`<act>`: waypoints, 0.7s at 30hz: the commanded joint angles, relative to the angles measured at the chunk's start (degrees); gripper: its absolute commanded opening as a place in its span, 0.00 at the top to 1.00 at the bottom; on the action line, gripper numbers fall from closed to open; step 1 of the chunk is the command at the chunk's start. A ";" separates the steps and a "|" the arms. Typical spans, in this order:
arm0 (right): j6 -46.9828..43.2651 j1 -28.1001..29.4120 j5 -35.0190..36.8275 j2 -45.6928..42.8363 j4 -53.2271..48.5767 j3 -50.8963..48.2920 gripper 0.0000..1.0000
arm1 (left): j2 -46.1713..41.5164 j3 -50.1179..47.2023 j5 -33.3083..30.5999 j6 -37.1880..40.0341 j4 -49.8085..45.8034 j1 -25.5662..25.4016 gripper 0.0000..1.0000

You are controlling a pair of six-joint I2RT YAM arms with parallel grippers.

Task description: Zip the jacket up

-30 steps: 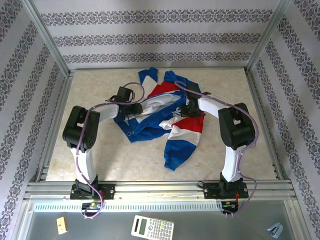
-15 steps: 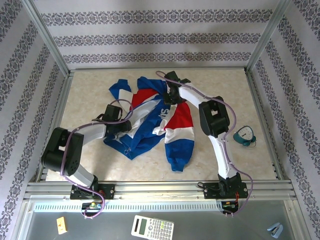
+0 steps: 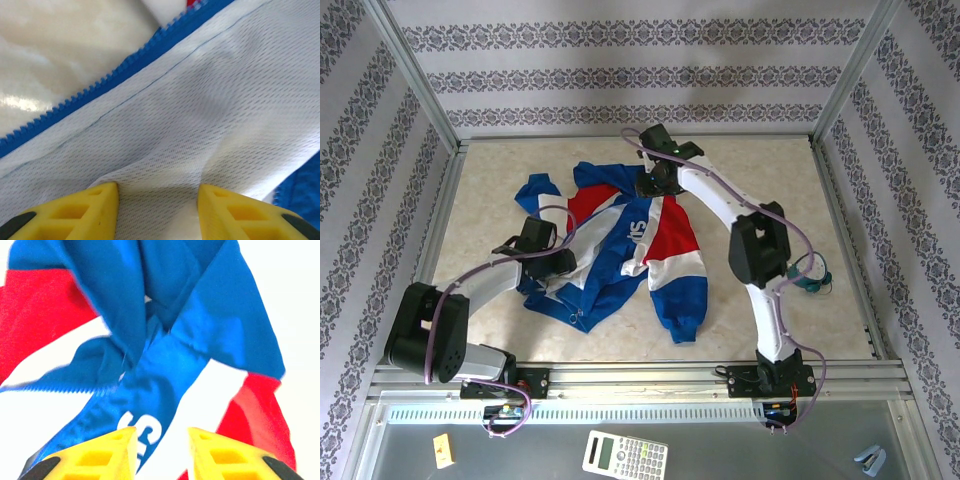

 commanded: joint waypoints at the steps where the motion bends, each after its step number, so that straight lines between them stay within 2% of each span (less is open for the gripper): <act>1: -0.06 2.10 2.60 -7.75 0.58 -9.27 0.69 | 1.59 4.57 -1.15 3.97 -4.43 0.51 0.57; 6: 4.35 6.31 1.35 -15.51 5.88 -26.38 0.70 | 7.26 9.49 1.29 6.86 -4.77 0.69 0.57; 10: 8.11 9.83 -0.11 -15.53 10.30 -34.69 0.72 | 12.53 11.92 3.30 7.62 -4.00 0.69 0.57; 13: 8.99 10.23 -1.63 -12.10 11.72 -35.70 0.75 | 15.56 12.80 4.43 7.95 -3.69 0.68 0.57; 16: 7.49 9.52 0.32 -8.20 11.65 -34.20 0.76 | 16.99 12.72 4.53 8.38 -3.78 0.68 0.57; 21: 4.83 5.77 1.72 -1.69 9.26 -28.41 0.77 | 17.13 11.46 3.61 9.02 -4.50 1.33 0.57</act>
